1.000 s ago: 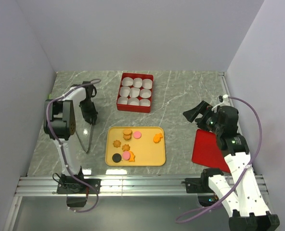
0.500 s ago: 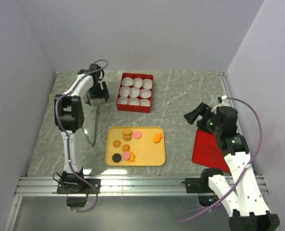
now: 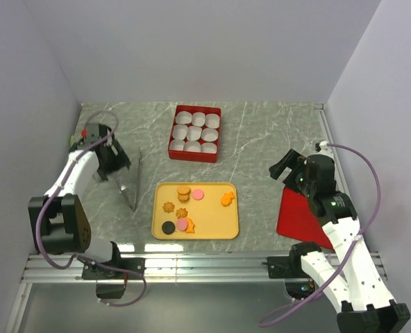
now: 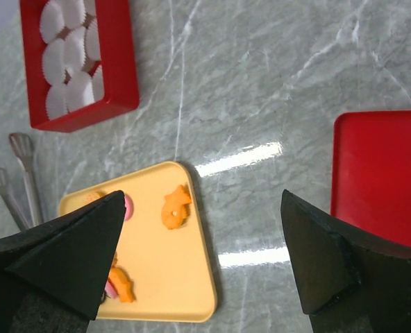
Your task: Pack the cookies
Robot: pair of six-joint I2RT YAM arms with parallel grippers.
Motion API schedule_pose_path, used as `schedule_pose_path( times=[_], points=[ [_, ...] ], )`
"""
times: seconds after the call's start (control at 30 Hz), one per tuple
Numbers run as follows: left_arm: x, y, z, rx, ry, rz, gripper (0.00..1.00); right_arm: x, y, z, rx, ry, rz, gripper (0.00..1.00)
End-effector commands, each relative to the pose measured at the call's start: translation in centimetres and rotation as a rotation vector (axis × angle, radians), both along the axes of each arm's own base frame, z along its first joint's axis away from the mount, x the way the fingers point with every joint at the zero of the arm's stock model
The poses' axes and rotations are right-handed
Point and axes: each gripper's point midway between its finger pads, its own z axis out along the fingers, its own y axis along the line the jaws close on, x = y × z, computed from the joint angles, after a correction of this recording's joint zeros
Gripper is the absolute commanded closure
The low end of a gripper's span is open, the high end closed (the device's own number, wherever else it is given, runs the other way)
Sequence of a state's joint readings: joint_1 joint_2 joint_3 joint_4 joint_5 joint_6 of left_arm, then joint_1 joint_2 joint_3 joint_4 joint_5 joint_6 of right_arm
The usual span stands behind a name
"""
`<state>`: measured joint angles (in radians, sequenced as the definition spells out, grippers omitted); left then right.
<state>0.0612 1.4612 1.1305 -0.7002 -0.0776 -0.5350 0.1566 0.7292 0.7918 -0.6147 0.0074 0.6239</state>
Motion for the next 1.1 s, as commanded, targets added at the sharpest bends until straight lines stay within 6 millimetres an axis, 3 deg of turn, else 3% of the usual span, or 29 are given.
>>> schedule_pose_path(
  times=[0.0,0.03,0.07,0.1,0.13,0.17,0.23,0.3,0.37,0.5,0.53,0.57,0.83,1.07],
  points=[
    [-1.8,-0.3,4.0,0.02,-0.152,0.031,0.11,0.1,-0.4,1.3,-0.052,-0.015,-0.022,0.0],
    [-1.8,-0.5,6.2,0.056,-0.213,0.011,0.07,-0.1,-0.3,1.1,-0.061,-0.004,-0.011,0.0],
    [-2.0,0.8,7.8,0.122,-0.266,0.055,0.04,-0.1,-0.1,1.0,-0.066,0.002,0.003,0.0],
    [-2.7,0.4,9.5,0.13,-0.33,0.053,0.0,-0.2,0.3,0.9,-0.068,0.002,0.026,0.0],
    [-3.1,0.9,9.6,0.118,-0.339,0.118,0.01,-0.2,0.6,0.9,-0.071,-0.003,0.043,0.0],
    [-3.7,0.4,9.0,0.097,-0.31,0.105,0.01,-0.1,0.8,0.7,-0.073,-0.001,0.052,0.0],
    [-3.4,-1.8,6.7,0.013,-0.262,-0.038,0.22,-0.1,1.4,0.6,-0.077,0.004,0.077,0.0],
    [-4.3,-1.4,4.4,0.002,-0.164,0.049,0.26,0.0,1.7,1.1,-0.089,-0.005,0.093,0.0],
    [-5.1,-1.7,3.2,-0.006,-0.139,0.074,0.23,0.0,2.1,1.5,-0.116,-0.013,0.116,0.0],
    [-7.5,-2.0,-1.4,-0.007,0.028,0.107,0.16,-0.1,2.6,1.9,-0.153,-0.028,0.144,0.0],
    [-7.4,-2.2,-1.5,-0.001,0.049,0.091,0.14,-0.1,2.7,2.0,-0.16,-0.034,0.154,0.0],
    [-7.2,-2.5,-1.8,0.008,0.069,0.078,0.01,-0.2,2.8,1.9,-0.161,-0.032,0.162,0.0],
    [-6.0,-3.8,-4.0,0.067,0.112,-0.056,0.01,-0.6,3.1,0.7,-0.16,-0.007,0.185,0.0],
    [-5.2,-2.6,-7.3,0.164,0.221,-0.116,0.01,-0.8,2.4,0.7,-0.201,-0.016,0.178,0.0]
  ],
)
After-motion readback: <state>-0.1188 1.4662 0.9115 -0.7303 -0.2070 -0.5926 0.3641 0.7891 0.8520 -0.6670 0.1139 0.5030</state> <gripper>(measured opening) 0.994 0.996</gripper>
